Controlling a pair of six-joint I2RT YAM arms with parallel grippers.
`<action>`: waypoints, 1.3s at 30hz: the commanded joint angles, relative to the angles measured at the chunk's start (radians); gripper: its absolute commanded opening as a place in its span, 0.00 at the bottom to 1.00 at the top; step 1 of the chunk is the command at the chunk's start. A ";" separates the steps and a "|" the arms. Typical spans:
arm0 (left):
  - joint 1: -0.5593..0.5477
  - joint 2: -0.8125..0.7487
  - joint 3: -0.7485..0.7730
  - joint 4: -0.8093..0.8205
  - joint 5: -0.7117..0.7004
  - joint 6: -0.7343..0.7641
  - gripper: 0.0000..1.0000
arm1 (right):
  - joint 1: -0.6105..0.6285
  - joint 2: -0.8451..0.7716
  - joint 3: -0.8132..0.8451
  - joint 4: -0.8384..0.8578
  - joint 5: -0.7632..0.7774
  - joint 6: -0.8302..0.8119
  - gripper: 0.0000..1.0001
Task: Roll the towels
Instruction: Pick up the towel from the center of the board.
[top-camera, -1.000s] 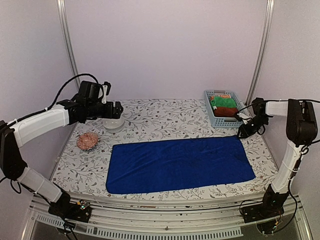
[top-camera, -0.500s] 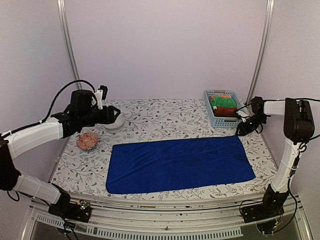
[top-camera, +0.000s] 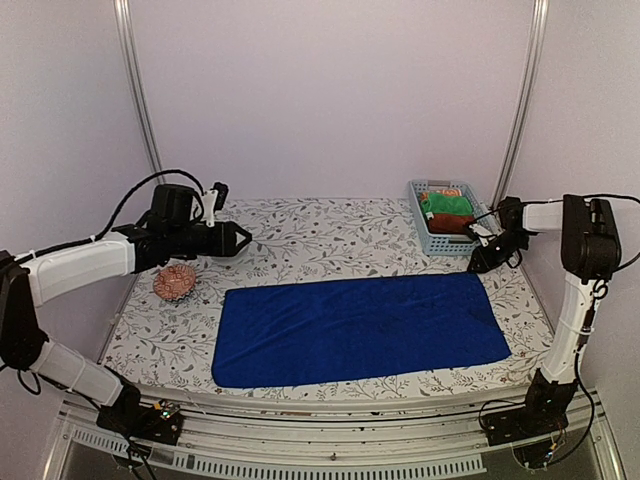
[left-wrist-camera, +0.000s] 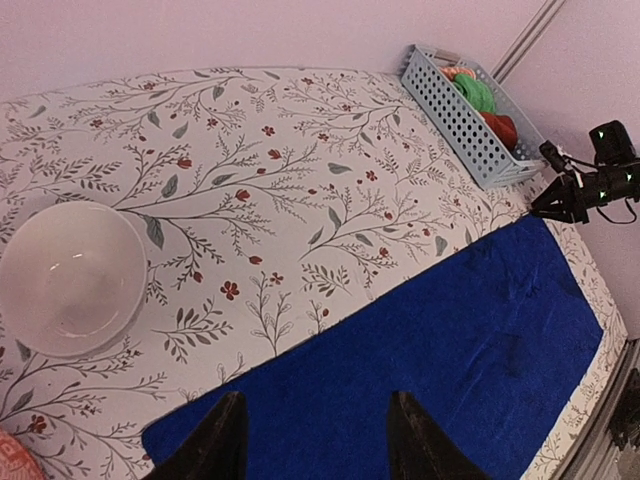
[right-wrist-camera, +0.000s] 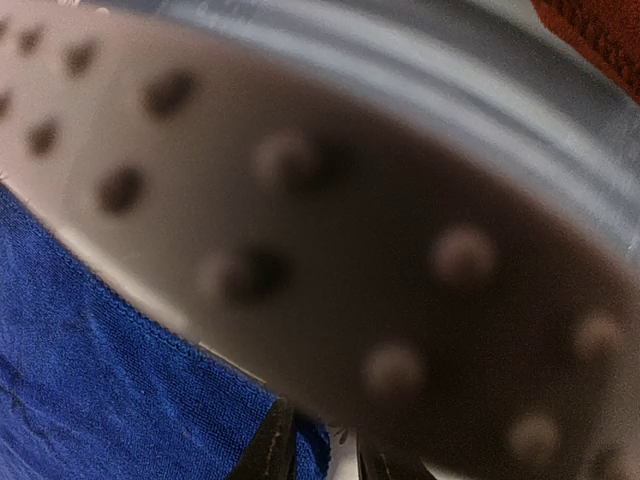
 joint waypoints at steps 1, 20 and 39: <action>0.014 0.022 0.013 -0.012 0.023 -0.007 0.50 | -0.001 0.035 0.027 0.001 -0.034 -0.005 0.21; 0.110 0.209 0.010 -0.082 0.096 -0.041 0.52 | -0.018 -0.014 0.071 -0.010 0.026 0.012 0.03; 0.211 0.431 0.142 -0.288 0.083 0.052 0.30 | -0.020 0.000 0.080 -0.012 0.005 0.028 0.03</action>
